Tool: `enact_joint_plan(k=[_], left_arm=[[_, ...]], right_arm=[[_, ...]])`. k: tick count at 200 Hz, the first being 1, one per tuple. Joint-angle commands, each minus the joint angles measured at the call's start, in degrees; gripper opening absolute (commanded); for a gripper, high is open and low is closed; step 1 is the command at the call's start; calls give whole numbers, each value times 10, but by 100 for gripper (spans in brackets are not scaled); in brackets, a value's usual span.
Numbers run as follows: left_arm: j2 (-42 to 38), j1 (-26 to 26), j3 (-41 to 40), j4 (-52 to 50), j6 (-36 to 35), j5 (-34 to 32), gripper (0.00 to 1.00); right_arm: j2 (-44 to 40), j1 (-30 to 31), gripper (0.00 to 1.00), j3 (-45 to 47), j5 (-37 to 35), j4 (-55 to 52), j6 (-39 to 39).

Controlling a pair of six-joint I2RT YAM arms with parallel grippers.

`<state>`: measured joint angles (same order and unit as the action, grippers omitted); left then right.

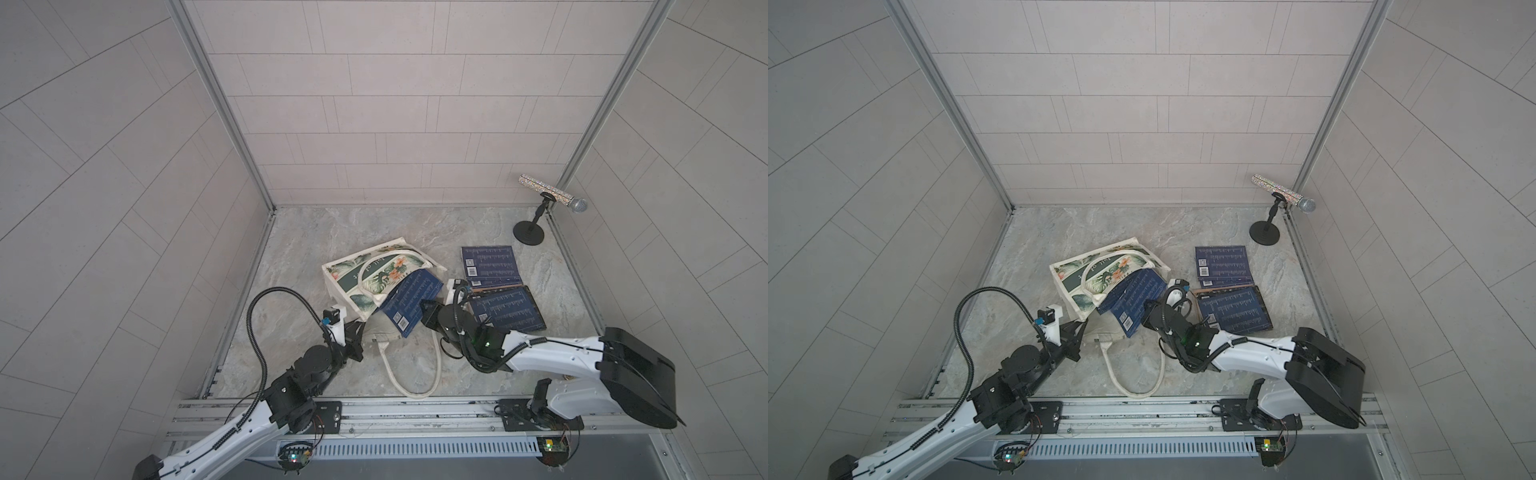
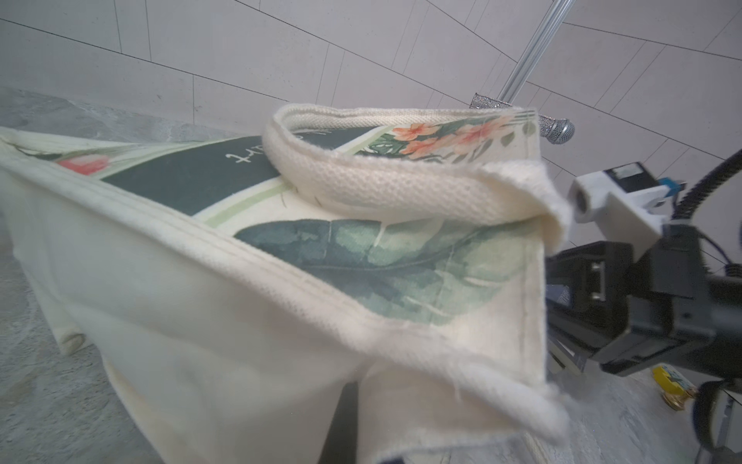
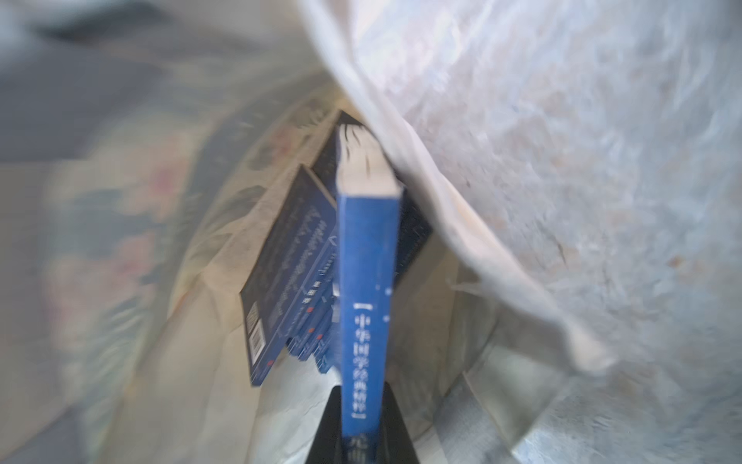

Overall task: Take out the books from the canvas bag
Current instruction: Pick up the book from the canvas bag, then place the book on the book.

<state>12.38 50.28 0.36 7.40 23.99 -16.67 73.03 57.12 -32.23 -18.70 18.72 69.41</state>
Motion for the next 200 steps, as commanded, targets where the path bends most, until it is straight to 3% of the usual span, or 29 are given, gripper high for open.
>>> enact_joint_plan(k=[1, 24, 66, 102, 131, 158, 180, 200], left_arm=[[-10, -1, 12, 6, 1, -24, 0], [-14, -1, 11, 4, 1, -22, 0], [-10, -1, 13, 4, 0, -24, 0], [-8, -1, 13, 4, -2, -25, 0], [-7, -1, 13, 3, -1, -25, 0], [-6, -1, 13, 4, -2, -24, 0], [-7, -1, 13, 3, -2, -24, 0], [-6, -1, 13, 4, -3, -24, 0]], right_arm=[[-72, 3, 0, -1, 7, -90, -72], [-165, 4, 0, 1, 5, -158, -114], [-331, -6, 0, -10, -84, -273, -177], [-415, -84, 0, -30, -90, -366, -189], [-459, -179, 0, -49, -36, -393, -191], [-413, -285, 0, -60, 53, -382, -192], [-359, -391, 0, -42, 182, -287, -168], [-323, -442, 0, -21, 223, -212, -138]])
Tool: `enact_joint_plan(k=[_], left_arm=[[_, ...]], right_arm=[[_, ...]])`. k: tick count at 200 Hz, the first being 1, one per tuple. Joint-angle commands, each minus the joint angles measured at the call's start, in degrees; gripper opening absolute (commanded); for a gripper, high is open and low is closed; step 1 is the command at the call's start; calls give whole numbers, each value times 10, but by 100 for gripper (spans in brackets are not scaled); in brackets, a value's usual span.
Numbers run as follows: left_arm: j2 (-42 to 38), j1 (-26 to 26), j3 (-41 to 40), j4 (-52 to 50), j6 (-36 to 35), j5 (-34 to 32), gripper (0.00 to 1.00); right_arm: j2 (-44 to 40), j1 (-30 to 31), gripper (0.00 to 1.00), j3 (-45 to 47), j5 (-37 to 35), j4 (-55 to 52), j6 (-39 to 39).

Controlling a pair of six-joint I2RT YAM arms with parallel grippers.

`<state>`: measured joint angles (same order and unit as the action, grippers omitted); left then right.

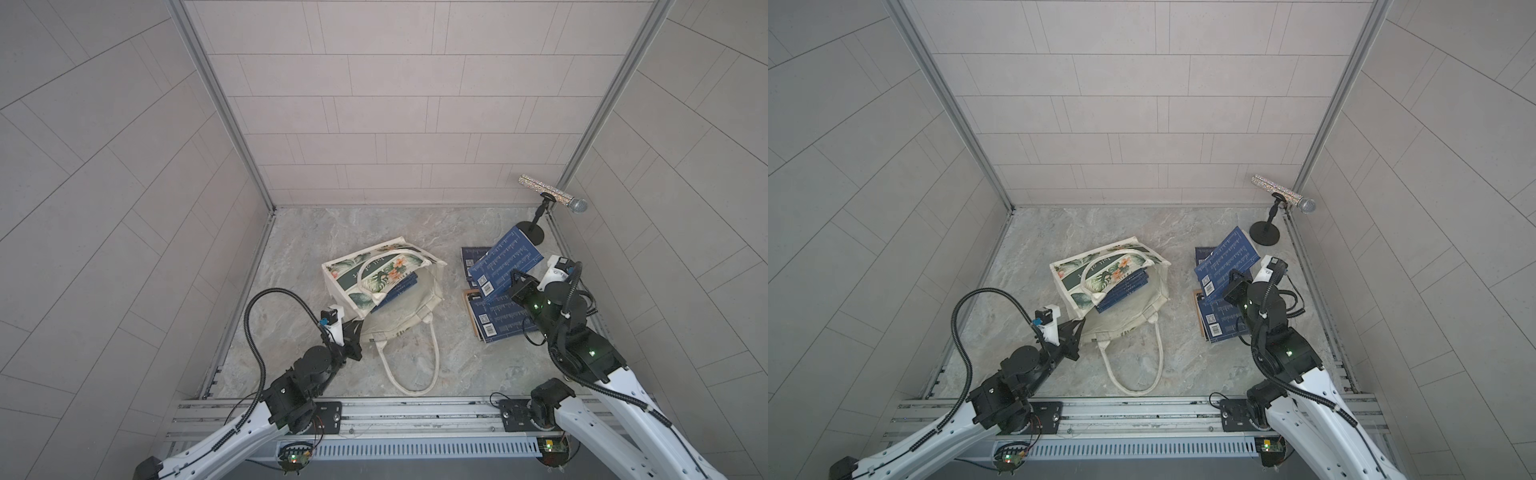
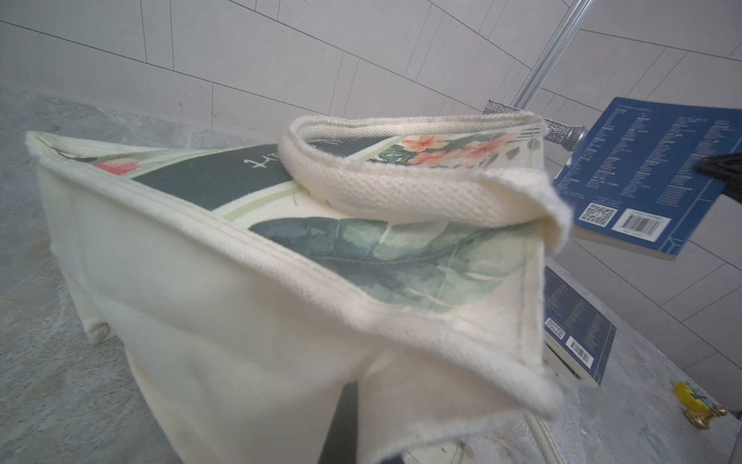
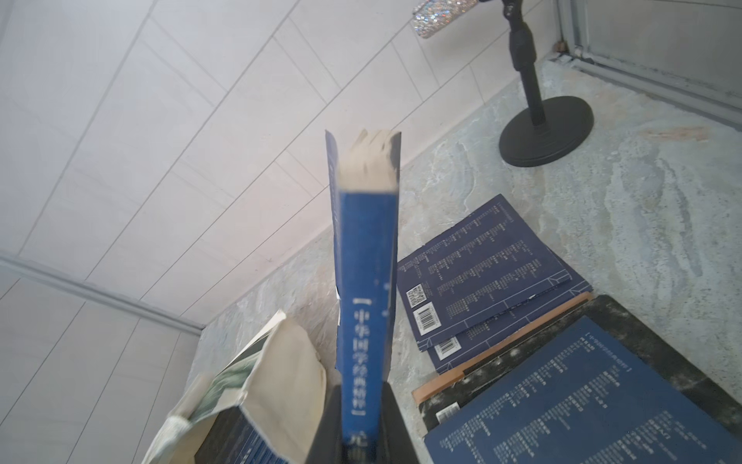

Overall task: Take out the books from the canvas bag
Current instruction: Place the book on the book.

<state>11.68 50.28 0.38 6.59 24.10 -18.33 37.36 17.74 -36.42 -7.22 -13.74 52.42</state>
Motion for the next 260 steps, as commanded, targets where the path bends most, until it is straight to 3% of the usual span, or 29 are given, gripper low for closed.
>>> enact_joint_plan(k=[1, 25, 96, 120, 150, 214, 254, 260], left_arm=[[1, -1, 13, 12, -4, -7, 0], [3, -1, 12, 15, -4, -8, 0], [17, 0, 14, 25, -5, -1, 0], [16, -1, 14, 24, -6, -2, 0], [14, -1, 14, 22, -6, -3, 0], [19, -1, 15, 26, -7, -3, 0], [20, 0, 14, 26, -7, -4, 0], [21, 0, 14, 26, -7, -4, 0]], right_arm=[[37, -49, 0, 22, 109, 115, 33], [78, -82, 0, 50, 144, 223, 85], [253, -130, 0, 73, 163, 471, 167], [290, -143, 0, 78, 137, 479, 197], [330, -152, 0, 80, 133, 497, 178], [462, -173, 0, 136, 159, 644, 243], [464, -173, 0, 142, 137, 599, 231], [462, -173, 4, 137, 137, 579, 225]])
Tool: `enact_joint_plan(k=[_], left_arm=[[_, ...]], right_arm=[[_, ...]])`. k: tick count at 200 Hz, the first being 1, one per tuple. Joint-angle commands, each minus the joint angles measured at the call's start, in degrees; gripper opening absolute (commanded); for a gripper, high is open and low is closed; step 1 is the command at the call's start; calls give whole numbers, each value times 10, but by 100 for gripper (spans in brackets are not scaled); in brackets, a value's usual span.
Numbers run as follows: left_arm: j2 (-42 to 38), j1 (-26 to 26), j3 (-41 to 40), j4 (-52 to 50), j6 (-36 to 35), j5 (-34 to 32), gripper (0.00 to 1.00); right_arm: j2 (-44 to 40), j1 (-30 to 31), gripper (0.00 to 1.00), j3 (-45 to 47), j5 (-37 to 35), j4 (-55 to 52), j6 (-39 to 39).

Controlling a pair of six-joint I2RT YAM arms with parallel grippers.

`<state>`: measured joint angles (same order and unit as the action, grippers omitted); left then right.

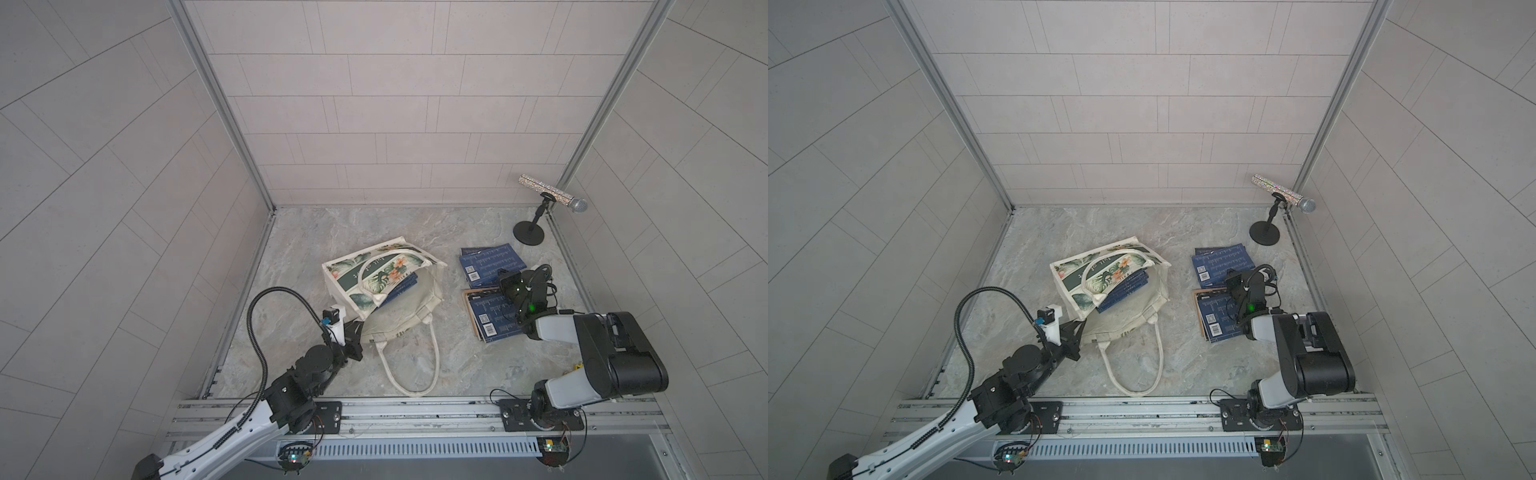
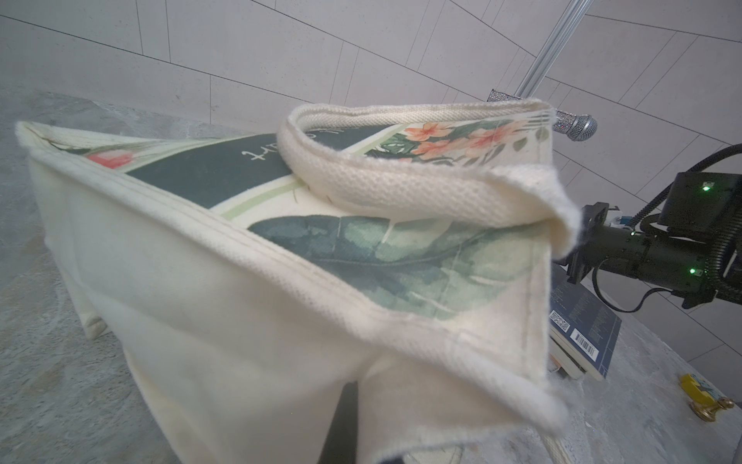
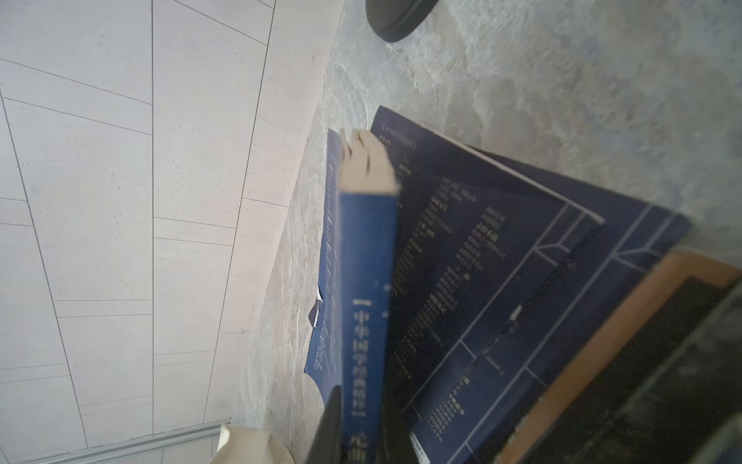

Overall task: Take out the books from the canvas bag
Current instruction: Place the book on the book.

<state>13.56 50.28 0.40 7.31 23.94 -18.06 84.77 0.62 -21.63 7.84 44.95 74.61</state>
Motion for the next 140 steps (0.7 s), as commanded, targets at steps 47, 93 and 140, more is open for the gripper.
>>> enact_joint_plan(k=[47, 93, 140], left_arm=[[3, -1, 15, 21, -6, -6, 0], [6, -1, 15, 21, -6, -6, 0], [7, -1, 16, 20, -5, -5, 0]], right_arm=[[8, -2, 24, -8, 2, -2, 37], [-23, -1, 41, -8, -4, -51, 59], [-129, -1, 61, -36, -4, -255, 43]])
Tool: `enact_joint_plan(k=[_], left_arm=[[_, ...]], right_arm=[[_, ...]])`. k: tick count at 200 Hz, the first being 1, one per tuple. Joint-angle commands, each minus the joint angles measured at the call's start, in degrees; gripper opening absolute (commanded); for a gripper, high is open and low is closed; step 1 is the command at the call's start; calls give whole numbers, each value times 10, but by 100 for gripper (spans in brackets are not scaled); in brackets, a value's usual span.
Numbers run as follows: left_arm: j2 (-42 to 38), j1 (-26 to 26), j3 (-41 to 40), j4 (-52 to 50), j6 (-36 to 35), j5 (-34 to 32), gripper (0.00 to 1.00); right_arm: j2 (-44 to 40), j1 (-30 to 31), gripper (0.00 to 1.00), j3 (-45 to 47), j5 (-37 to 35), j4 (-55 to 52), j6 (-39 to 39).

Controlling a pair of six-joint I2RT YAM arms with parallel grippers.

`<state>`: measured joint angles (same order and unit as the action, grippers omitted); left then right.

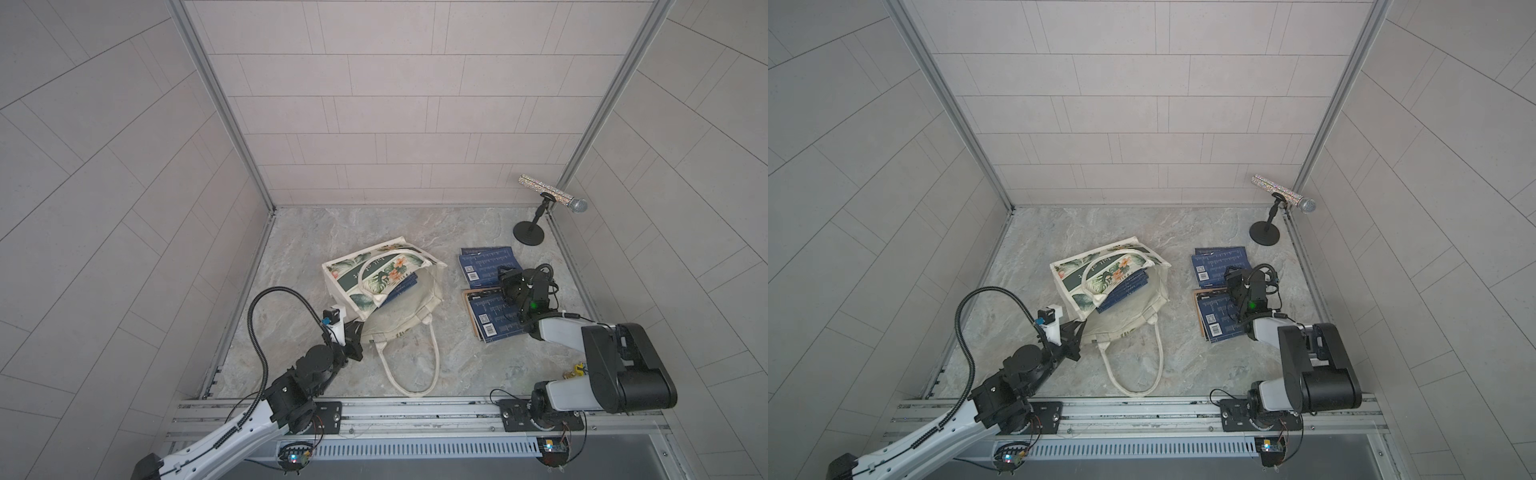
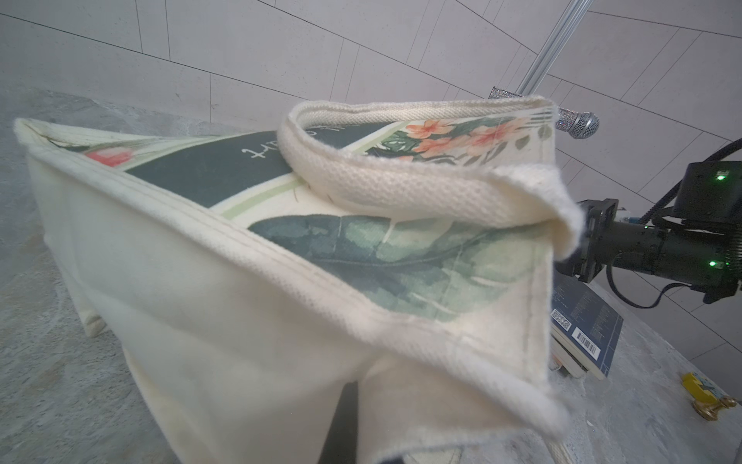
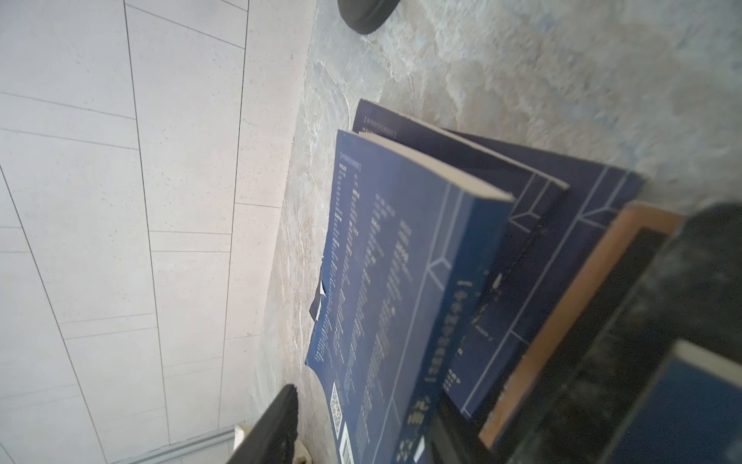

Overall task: Take out the books from the canvas bag
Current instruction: Place the book on the book.

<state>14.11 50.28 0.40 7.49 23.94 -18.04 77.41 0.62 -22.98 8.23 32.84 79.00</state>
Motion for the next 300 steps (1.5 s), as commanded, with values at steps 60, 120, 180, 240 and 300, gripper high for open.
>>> enact_joint_plan(k=[60, 120, 180, 240, 300], left_arm=[[-3, -1, 17, 14, -6, -6, 0], [-7, -1, 16, 17, -6, -2, 0], [-32, -1, 9, 17, -11, 13, 0], [-67, -1, 1, 12, -20, 30, 0], [-68, -1, 0, 12, -23, 42, 0]], right_arm=[[-119, -2, 97, -19, -4, -204, -19], [-273, 103, 97, -71, -81, -382, -141], [-352, 421, 90, -44, -280, -380, -108], [-196, 629, 83, -81, -371, -276, -103], [39, 640, 82, -205, -292, -178, -113]])
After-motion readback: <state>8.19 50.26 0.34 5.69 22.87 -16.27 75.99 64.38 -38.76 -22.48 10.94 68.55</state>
